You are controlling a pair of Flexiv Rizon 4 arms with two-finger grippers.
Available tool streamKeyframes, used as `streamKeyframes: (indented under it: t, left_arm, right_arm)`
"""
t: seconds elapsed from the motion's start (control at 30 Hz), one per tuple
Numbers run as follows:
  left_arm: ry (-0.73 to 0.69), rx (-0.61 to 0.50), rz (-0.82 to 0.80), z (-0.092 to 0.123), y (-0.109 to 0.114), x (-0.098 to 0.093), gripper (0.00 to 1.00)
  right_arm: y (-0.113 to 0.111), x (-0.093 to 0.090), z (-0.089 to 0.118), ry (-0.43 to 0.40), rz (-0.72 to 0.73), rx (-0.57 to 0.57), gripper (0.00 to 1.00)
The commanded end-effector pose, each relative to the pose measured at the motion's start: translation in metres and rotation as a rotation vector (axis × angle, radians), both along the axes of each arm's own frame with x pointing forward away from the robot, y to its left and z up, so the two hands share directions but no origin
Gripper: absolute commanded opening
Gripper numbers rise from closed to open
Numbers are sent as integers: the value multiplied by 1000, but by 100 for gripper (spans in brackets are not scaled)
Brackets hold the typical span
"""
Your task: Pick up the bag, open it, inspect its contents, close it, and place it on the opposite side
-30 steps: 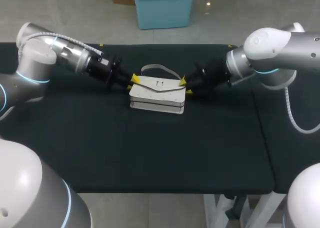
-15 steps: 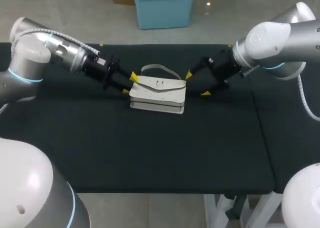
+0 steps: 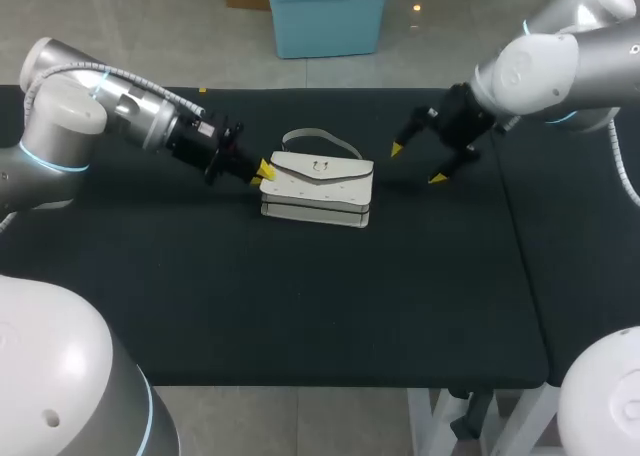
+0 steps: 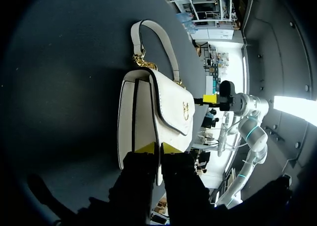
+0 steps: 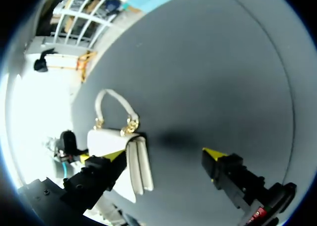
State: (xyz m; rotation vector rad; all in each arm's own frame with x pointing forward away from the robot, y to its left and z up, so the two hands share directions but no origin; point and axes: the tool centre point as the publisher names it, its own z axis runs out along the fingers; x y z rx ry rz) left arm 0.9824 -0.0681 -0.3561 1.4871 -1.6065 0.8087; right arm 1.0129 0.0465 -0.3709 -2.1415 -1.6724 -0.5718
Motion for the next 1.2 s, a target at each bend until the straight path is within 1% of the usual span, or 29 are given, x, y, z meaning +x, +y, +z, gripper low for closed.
streamKeyframes:
  t: [0.03,0.13,0.6,0.63,0.7,0.87,0.9,0.93,0.97,1.03,1.07,1.13,1.17,1.2]
  left_arm:
    - [6,13,10,-2,4,4,0]
    - [-5,58,16,-2,9,7,0]
    - [-5,58,16,-2,9,7,0]
    - [-5,58,16,-2,9,7,0]
    - [-37,70,-14,0,18,15,0]
    - [-61,65,-17,0,53,39,0]
    - [-54,62,-2,0,61,44,0]
    - [-69,81,2,0,67,48,0]
    - [-72,78,-4,0,74,52,0]
    - [-87,107,13,1,88,61,0]
    - [-84,97,14,1,96,66,0]
    - [-97,118,17,0,110,74,0]
    - [-93,111,23,0,117,78,0]
    - [-103,128,30,0,124,82,0]
  right_arm:
    - [-7,7,3,12,34,-126,100]
    - [-7,7,3,12,34,-126,100]
    - [-7,7,3,12,34,-126,100]
    - [-10,11,2,4,46,-166,100]
    - [-19,22,1,23,40,-255,100]
    - [-56,50,7,30,-1,-340,100]
    - [-64,55,10,24,-21,-355,100]
    - [-71,59,13,12,-35,-383,100]
    - [-79,62,16,11,-37,-387,100]
    - [-91,67,20,-6,-58,-436,100]
    - [-95,69,21,-4,-51,-435,100]
    - [-102,72,23,-12,-35,-477,100]
    - [-106,74,23,-2,-17,-467,100]
    - [-110,76,23,1,-2,-470,100]
